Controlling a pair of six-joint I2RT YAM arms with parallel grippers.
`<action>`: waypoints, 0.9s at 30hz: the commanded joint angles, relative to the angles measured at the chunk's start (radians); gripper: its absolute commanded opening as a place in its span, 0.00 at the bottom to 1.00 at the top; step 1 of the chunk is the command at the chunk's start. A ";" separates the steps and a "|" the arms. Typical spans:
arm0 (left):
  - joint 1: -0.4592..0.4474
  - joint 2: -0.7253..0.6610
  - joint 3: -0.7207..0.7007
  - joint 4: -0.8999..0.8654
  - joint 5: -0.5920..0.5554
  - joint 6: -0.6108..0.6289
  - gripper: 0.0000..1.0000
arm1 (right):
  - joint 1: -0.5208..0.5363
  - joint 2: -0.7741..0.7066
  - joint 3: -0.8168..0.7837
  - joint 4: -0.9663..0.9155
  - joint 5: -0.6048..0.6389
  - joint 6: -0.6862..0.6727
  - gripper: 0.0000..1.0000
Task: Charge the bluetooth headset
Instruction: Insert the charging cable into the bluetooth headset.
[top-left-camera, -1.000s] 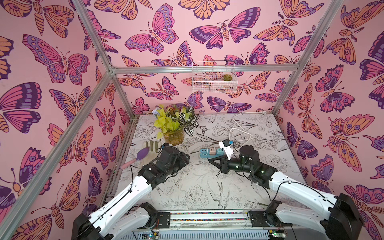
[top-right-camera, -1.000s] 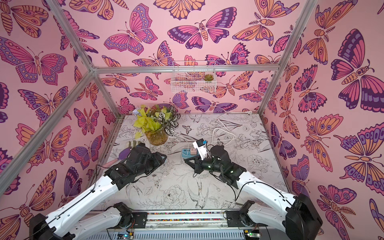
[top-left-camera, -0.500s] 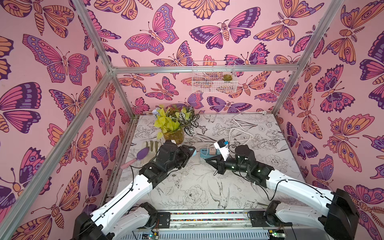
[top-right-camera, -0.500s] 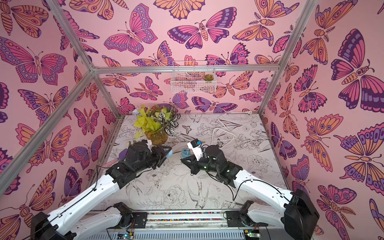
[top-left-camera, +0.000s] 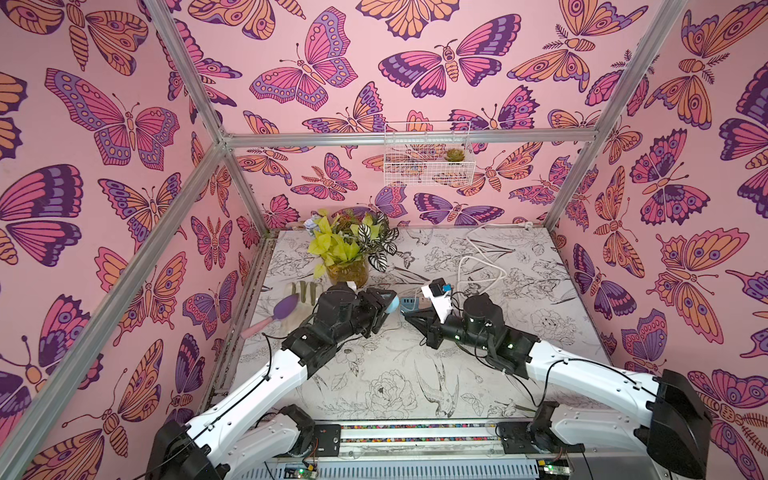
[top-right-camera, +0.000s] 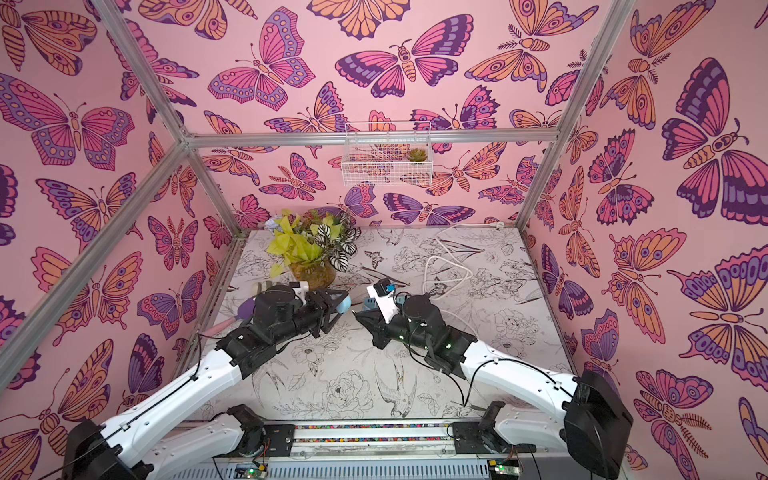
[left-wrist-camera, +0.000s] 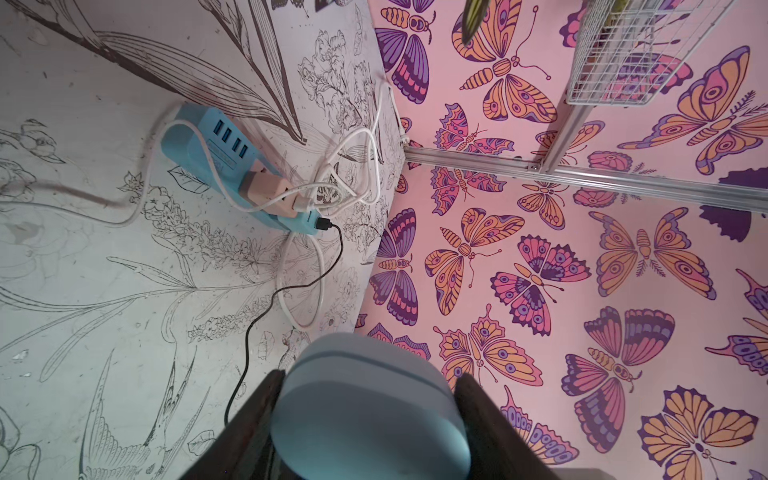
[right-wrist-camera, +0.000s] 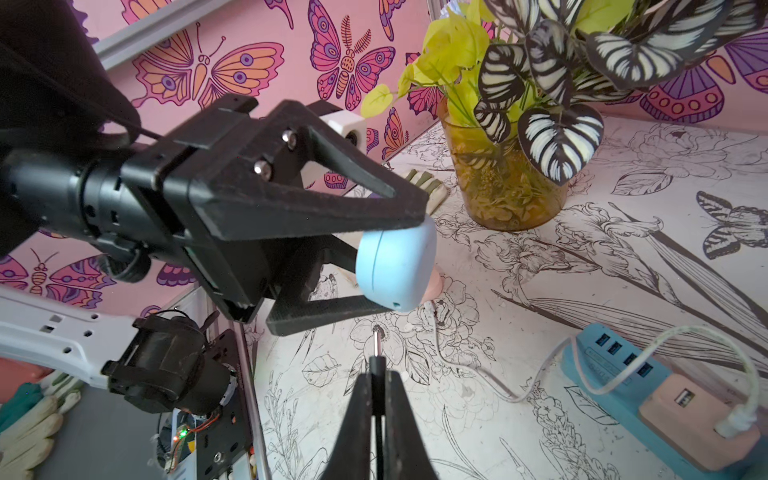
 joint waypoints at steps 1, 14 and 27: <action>-0.004 -0.002 -0.024 0.052 0.012 -0.045 0.18 | 0.025 0.008 -0.007 0.043 0.079 -0.052 0.00; -0.005 -0.008 -0.033 0.069 0.024 -0.071 0.19 | 0.040 0.044 -0.016 0.060 0.135 -0.072 0.00; -0.016 0.001 -0.032 0.074 0.035 -0.076 0.19 | 0.044 0.051 -0.010 0.075 0.143 -0.080 0.00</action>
